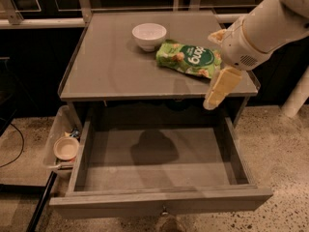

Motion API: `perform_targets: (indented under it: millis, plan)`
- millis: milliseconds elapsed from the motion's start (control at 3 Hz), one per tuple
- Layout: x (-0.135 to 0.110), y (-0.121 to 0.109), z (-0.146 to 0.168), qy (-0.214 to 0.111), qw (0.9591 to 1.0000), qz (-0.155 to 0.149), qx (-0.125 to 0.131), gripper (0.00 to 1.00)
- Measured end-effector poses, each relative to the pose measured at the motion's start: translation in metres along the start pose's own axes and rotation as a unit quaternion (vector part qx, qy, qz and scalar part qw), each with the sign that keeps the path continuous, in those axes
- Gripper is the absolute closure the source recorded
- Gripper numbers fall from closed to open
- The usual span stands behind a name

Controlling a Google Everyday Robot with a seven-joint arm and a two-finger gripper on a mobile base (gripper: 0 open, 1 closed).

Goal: Place green rice chip bag into top drawer

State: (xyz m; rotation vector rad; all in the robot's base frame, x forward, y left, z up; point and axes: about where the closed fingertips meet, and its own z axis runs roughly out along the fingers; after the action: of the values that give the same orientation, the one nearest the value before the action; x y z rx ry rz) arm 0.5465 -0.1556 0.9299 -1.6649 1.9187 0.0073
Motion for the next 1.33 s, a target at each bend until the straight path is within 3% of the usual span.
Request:
perform_targets:
  millis: [667, 1333]
  plan:
    - [0.023, -0.058, 0.056, -0.051, 0.9983, -0.008, 0.028, 0.0]
    - [0.05, -0.095, 0.113, -0.119, 0.9922, 0.039, 0.001, 0.0]
